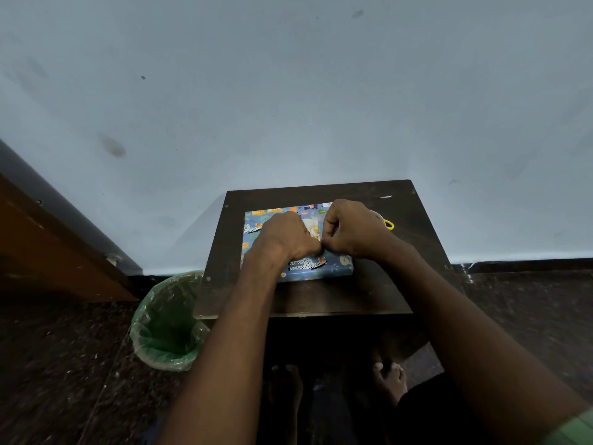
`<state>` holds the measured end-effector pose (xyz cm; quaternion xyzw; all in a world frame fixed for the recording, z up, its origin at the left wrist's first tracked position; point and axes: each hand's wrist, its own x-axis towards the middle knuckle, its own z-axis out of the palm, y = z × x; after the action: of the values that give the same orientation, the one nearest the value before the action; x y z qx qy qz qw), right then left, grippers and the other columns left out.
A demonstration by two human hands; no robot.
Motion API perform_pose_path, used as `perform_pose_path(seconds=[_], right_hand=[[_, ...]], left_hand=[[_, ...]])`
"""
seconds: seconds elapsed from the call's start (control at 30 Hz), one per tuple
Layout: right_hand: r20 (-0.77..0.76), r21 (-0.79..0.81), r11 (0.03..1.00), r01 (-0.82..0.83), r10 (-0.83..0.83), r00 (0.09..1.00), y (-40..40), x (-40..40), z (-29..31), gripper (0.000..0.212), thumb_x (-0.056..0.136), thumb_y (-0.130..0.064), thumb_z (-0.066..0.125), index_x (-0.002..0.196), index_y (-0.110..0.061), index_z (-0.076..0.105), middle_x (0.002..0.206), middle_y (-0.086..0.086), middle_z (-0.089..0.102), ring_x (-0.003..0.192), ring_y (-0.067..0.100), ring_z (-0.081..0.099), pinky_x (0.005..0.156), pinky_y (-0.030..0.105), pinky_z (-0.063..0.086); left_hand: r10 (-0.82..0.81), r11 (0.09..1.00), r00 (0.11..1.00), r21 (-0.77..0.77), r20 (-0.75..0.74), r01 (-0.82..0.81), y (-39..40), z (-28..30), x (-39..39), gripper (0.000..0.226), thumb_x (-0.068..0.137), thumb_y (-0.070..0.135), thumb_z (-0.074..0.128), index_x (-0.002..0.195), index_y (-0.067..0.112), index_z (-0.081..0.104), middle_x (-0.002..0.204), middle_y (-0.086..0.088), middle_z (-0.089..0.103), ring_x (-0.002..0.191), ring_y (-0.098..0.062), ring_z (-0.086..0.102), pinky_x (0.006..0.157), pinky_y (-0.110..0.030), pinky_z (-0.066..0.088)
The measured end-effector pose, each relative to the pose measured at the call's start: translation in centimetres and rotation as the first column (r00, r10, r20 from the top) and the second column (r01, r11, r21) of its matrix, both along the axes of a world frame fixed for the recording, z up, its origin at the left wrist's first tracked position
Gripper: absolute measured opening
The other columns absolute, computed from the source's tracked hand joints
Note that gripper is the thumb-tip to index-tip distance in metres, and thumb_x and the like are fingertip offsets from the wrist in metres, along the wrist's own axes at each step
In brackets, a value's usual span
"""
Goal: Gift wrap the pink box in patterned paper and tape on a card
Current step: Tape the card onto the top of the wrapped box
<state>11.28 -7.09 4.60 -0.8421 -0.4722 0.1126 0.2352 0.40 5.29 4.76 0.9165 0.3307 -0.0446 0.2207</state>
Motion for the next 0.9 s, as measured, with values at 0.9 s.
perform_pose_path(seconds=[0.9], right_hand=[[-0.408, 0.105, 0.985, 0.134, -0.08, 0.91, -0.2, 1.3, -1.1, 0.03, 0.071, -0.008, 0.093, 0.081, -0.018, 0.067, 0.076, -0.004, 0.066, 0.067, 0.01, 0.057, 0.064, 0.026, 0.048]], left_hand=[[0.168, 0.983, 0.924, -0.123, 0.345, -0.133, 0.7, -0.2, 0.7, 0.023, 0.086, 0.027, 0.082, 0.066, 0.026, 0.071, 0.072, 0.012, 0.074, 0.077, -0.01, 0.072, 0.081, -0.034, 0.062]])
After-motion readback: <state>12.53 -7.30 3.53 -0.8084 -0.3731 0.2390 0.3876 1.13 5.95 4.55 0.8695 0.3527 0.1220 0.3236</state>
